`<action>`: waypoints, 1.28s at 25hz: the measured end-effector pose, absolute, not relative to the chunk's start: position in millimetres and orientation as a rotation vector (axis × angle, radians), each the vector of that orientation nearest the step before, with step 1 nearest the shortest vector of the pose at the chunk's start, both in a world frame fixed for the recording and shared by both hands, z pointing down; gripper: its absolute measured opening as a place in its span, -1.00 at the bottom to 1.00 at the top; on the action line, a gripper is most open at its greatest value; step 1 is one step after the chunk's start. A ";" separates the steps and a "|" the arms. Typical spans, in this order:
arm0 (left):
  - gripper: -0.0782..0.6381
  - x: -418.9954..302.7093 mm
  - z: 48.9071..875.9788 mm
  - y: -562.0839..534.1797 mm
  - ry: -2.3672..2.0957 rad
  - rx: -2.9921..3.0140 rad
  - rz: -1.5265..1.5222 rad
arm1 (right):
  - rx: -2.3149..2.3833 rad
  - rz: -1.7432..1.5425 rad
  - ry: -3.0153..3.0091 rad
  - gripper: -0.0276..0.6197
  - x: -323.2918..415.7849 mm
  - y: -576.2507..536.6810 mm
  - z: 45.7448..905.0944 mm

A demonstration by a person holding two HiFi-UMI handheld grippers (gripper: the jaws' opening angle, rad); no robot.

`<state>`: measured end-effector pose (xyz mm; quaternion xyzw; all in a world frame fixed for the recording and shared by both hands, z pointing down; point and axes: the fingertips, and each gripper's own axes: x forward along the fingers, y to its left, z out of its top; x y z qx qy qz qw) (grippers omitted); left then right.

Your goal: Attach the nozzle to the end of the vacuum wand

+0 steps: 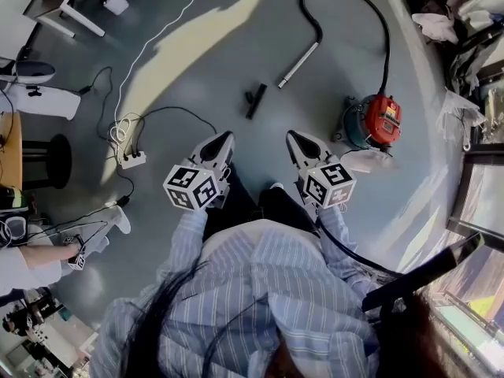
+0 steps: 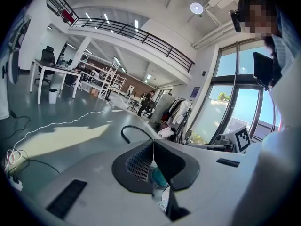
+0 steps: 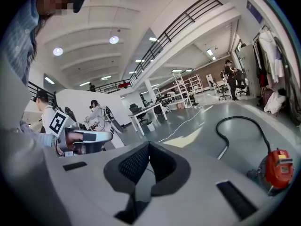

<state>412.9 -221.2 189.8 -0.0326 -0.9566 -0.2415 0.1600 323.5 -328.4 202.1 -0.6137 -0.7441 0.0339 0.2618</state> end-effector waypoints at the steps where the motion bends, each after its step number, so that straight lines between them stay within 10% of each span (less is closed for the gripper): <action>1: -0.76 410.7 191.1 -209.3 -2.735 -0.099 -0.691 | -1.662 0.083 -2.013 -0.90 321.3 -319.7 202.9; 20: -0.76 349.0 191.5 96.6 -2.710 0.134 -0.642 | -1.258 0.126 -2.265 -0.90 245.6 -86.1 226.7; 32: -0.76 174.5 207.7 140.2 -2.621 0.564 -0.524 | -0.965 0.218 -2.355 -0.90 114.7 -26.4 263.8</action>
